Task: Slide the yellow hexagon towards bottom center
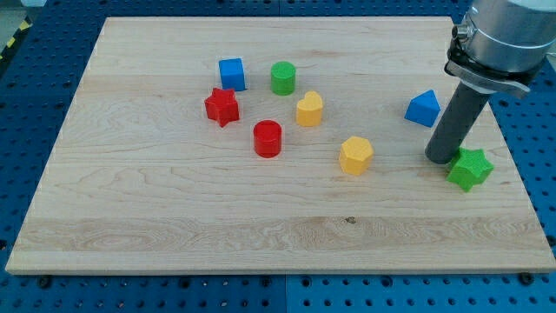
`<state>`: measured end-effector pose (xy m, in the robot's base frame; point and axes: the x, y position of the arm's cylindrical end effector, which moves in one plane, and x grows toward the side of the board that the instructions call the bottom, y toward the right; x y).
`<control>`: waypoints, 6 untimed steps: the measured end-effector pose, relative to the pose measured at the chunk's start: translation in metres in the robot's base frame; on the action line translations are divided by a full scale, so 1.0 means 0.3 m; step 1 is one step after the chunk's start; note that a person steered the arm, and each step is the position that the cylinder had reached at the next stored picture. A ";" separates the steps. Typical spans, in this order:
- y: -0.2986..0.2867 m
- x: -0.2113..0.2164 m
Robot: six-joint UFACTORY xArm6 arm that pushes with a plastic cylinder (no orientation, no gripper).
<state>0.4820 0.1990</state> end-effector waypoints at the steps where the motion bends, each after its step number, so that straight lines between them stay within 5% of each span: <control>1: -0.112 -0.001; 4: -0.363 -0.068; 6: -0.462 0.167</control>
